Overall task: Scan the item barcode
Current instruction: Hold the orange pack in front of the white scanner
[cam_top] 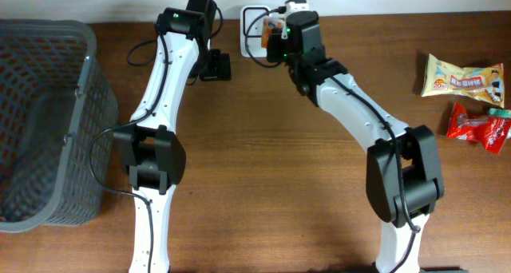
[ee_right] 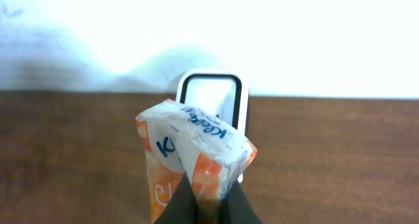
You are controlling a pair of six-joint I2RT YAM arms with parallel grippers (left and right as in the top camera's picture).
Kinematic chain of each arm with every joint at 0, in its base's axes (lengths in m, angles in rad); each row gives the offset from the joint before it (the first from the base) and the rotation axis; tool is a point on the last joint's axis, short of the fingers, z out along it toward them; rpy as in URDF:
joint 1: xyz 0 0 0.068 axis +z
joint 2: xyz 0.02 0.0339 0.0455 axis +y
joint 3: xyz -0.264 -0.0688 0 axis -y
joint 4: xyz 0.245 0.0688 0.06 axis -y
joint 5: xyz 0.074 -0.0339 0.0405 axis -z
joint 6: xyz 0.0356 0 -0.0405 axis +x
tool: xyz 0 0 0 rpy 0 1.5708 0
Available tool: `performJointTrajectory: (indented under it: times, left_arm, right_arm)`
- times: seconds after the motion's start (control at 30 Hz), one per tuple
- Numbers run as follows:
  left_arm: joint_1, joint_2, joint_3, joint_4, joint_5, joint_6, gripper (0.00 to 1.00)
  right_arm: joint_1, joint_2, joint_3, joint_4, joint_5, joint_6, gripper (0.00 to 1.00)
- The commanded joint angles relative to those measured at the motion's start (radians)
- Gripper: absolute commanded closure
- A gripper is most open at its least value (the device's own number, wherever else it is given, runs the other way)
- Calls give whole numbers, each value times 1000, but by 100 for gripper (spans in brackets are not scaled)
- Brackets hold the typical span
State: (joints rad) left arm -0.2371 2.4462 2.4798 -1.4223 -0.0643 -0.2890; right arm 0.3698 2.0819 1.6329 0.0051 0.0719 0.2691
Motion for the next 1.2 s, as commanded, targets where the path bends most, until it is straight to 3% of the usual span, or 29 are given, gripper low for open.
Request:
performJointTrajectory:
  times: [0.0, 0.13, 0.2, 0.33, 0.47, 0.67, 0.77, 0.83, 1.03, 1.17]
  left_arm:
    - [-2, 9, 8, 0, -11, -13, 1]
    - [-2, 9, 8, 0, -11, -13, 1]
    - [-2, 9, 8, 0, -11, -13, 1]
    - [-2, 9, 8, 0, -11, -13, 1]
    - [-2, 9, 8, 0, -11, -13, 1]
    - [-2, 9, 8, 0, -11, -13, 1]
    - [-2, 9, 8, 0, -11, -13, 1]
    - [-2, 9, 8, 0, -11, -13, 1]
    - [-2, 9, 8, 0, -11, -13, 1]
    - [-2, 9, 8, 0, -11, -13, 1]
  right_arm:
    - [2, 100, 9, 223, 98, -14, 96]
    - [-31, 215, 9, 491, 98, -29, 96]
    - [-47, 214, 9, 430, 154, -43, 96]
    - [-48, 186, 9, 227, 307, -270, 96]
    - [-48, 97, 9, 50, 307, -269, 96]
    - [-49, 39, 9, -2, 307, -270, 96]
    - [-48, 39, 9, 102, 287, -706, 96]
    - [-50, 39, 10, 172, 245, -842, 96]
    - [-50, 42, 88, 219, -10, -837, 95]
    - [-51, 75, 87, 89, -214, -838, 96]
